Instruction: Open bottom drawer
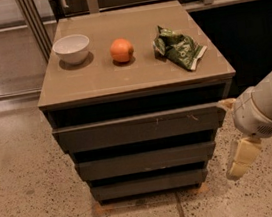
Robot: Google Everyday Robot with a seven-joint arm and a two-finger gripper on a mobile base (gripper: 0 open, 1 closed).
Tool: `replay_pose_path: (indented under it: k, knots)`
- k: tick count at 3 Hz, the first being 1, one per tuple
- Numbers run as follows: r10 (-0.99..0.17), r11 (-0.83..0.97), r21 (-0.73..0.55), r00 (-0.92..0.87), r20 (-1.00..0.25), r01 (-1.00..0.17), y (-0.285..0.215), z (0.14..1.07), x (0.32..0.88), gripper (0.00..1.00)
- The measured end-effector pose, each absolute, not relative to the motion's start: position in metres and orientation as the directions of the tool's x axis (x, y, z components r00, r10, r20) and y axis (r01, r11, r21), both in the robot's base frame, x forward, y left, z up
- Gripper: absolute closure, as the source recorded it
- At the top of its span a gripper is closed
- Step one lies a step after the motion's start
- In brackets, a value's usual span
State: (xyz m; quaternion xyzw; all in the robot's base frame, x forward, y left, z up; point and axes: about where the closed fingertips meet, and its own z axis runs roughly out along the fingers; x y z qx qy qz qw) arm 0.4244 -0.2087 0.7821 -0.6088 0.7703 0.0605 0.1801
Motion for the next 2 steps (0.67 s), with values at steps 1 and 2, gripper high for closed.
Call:
replay_pose_path:
  k: [1,2]
  knots:
    - [-0.885,0.235,0.021,-0.223,-0.408,-0.972,-0.1948,0.6901,0.4154,0.0]
    - [-0.885,0.235,0.021,-0.223,-0.408,-0.972,-0.1948,0.6901,0.4154,0.0]
